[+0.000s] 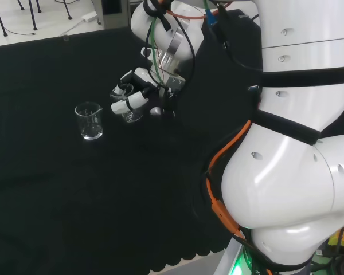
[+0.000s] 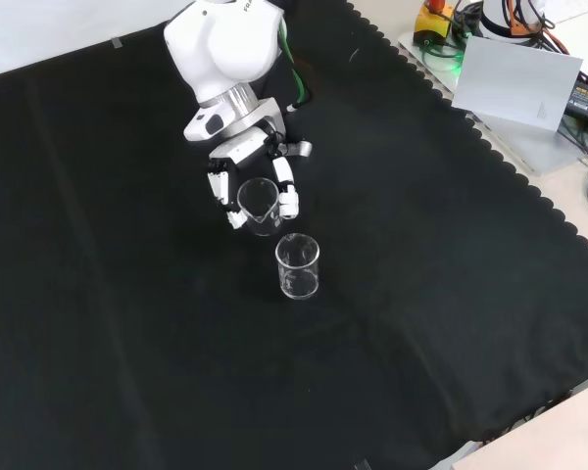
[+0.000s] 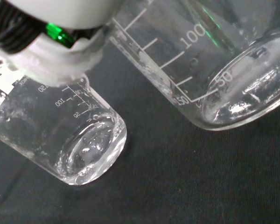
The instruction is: Place the beaker back on the table.
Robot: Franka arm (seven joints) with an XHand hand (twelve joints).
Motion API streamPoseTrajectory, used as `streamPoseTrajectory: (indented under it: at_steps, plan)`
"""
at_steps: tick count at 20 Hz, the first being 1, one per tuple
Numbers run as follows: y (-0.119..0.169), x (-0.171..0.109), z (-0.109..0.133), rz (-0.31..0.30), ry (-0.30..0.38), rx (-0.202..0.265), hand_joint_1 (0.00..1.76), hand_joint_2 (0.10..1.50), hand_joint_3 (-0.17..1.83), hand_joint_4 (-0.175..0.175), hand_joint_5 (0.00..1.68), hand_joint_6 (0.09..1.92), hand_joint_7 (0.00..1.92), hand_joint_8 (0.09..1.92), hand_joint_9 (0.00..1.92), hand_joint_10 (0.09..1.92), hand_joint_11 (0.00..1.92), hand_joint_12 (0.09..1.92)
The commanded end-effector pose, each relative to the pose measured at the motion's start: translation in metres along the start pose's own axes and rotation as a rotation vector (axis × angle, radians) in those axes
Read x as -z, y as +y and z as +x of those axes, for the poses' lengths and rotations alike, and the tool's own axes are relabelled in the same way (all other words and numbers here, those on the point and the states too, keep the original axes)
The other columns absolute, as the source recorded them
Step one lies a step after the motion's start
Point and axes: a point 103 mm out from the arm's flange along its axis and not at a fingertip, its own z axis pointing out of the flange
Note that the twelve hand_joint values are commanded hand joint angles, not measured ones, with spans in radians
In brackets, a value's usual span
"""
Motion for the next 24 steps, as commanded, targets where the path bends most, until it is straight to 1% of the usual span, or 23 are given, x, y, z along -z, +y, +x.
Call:
streamPoseTrajectory:
  at_steps: [1,12,18,22,24]
  plan:
    - [0.001,-0.005,-0.003,-0.007,0.012,-0.004,1.11,0.75,0.49,0.175,1.26,0.62,1.68,0.09,1.65,0.09,1.29,0.8]
    - [0.001,-0.01,-0.004,-0.007,0.008,-0.016,1.11,0.76,0.47,0.175,1.26,0.61,1.66,0.09,1.64,0.09,1.28,0.81]
    - [0.001,-0.008,-0.014,0.021,0.018,-0.026,1.1,0.84,0.33,0.175,1.24,0.62,1.6,0.09,1.61,0.09,1.26,0.82]
    - [0.0,-0.008,-0.016,0.036,0.019,-0.031,1.09,0.9,0.23,0.175,1.21,0.64,1.55,0.09,1.58,0.09,1.21,0.86]
    - [0.0,-0.008,-0.017,0.044,0.021,-0.03,1.08,0.94,0.17,0.175,1.19,0.68,1.52,0.09,1.56,0.09,1.16,0.89]
